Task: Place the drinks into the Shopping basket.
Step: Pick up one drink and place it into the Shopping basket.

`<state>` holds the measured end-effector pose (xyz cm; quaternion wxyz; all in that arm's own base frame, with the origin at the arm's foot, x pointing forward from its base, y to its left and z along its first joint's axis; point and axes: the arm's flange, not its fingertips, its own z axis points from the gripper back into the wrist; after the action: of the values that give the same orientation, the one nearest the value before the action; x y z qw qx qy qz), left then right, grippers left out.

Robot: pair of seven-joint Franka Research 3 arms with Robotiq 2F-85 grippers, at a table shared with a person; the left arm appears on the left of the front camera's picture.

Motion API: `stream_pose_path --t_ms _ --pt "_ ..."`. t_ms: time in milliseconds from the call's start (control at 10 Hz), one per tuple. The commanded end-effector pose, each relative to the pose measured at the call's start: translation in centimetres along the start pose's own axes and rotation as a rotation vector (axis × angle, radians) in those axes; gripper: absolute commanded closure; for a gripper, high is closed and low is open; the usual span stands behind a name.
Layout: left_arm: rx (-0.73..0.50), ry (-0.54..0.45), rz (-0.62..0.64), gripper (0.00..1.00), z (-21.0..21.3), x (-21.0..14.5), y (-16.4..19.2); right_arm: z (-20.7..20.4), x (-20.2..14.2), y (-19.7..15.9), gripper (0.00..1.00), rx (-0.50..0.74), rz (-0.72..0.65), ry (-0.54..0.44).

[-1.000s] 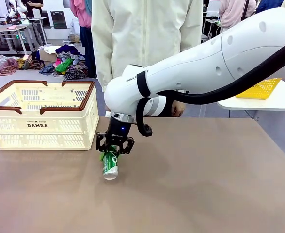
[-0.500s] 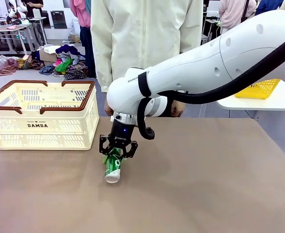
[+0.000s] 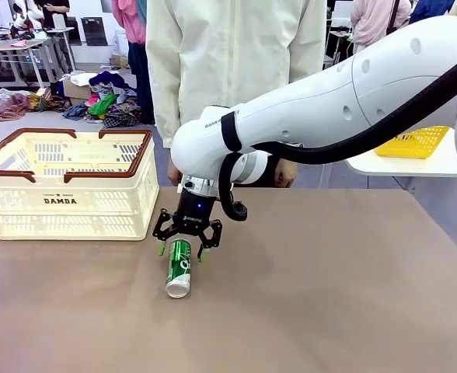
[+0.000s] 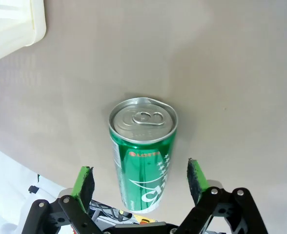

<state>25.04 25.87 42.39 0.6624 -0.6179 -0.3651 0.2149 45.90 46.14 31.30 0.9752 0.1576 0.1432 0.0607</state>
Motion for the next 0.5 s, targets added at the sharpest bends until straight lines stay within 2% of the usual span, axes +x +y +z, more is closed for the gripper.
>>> stream_pose_path --t_ms 0,200,400 --pt "-0.003 0.012 0.007 0.00 0.2 -0.1 -0.2 0.7 -0.2 0.2 0.00 0.005 -0.037 -0.015" --pt "-0.003 0.012 0.007 0.00 0.2 -0.1 -0.2 3.1 -2.1 -0.9 0.00 0.045 0.033 -0.016" --pt "-0.003 0.012 0.007 0.00 0.2 -0.1 -0.2 9.9 -7.0 -6.7 0.00 0.053 0.049 -0.005"
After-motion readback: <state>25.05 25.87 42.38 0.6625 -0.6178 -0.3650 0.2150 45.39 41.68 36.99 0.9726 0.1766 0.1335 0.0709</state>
